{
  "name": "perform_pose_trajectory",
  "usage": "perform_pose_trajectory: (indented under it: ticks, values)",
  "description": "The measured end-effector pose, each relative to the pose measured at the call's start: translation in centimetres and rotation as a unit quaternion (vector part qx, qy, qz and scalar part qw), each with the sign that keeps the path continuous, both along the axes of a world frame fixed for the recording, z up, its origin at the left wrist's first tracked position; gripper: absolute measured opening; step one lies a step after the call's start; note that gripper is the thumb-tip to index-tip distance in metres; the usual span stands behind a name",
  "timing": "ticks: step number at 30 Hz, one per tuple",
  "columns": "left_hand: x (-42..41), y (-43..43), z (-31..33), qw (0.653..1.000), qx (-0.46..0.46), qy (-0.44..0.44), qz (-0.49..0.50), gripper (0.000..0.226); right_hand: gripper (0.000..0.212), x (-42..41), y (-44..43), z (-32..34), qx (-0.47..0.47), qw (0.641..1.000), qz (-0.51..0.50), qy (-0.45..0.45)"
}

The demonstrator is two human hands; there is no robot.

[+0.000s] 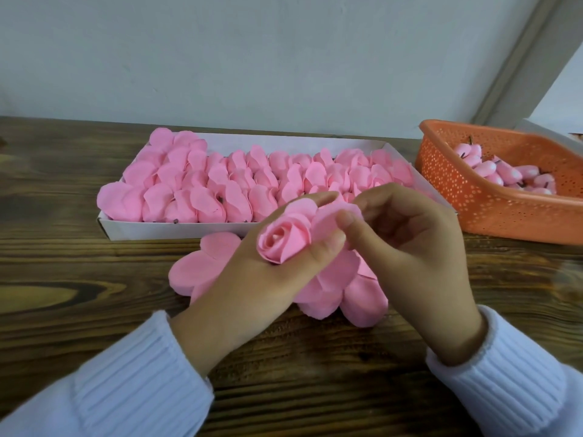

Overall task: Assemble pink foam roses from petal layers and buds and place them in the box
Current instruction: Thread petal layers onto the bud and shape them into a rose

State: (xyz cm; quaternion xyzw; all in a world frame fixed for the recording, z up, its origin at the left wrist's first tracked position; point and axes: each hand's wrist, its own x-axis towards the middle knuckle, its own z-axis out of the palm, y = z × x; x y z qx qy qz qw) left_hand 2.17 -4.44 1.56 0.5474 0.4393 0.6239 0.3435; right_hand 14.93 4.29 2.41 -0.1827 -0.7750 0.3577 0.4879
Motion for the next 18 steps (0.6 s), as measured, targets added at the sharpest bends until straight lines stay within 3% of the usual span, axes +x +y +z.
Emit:
perform_pose_trajectory:
  ticks: [4, 12, 15, 18]
  values:
    - [-0.3, 0.01, -0.36, 0.999, -0.021, 0.041, 0.009, 0.027, 0.007, 0.04, -0.14, -0.1, 0.007, 1.0, -0.011, 0.008]
    - [-0.07, -0.01, -0.56, 1.0, -0.014, 0.02, 0.011, 0.015, 0.007, 0.07, -0.39, 0.05, 0.042, 0.997, 0.055, 0.014]
    - [-0.2, 0.09, -0.47, 0.999, 0.001, -0.002, 0.046, 0.005, 0.015, 0.04, -0.13, -0.13, 0.017, 0.997, 0.06, 0.042]
    - [-0.53, 0.45, -0.82, 0.996, -0.012, -0.055, 0.073, 0.011, 0.035, -0.16, 0.23, -0.37, -0.071, 0.992, 0.09, 0.051]
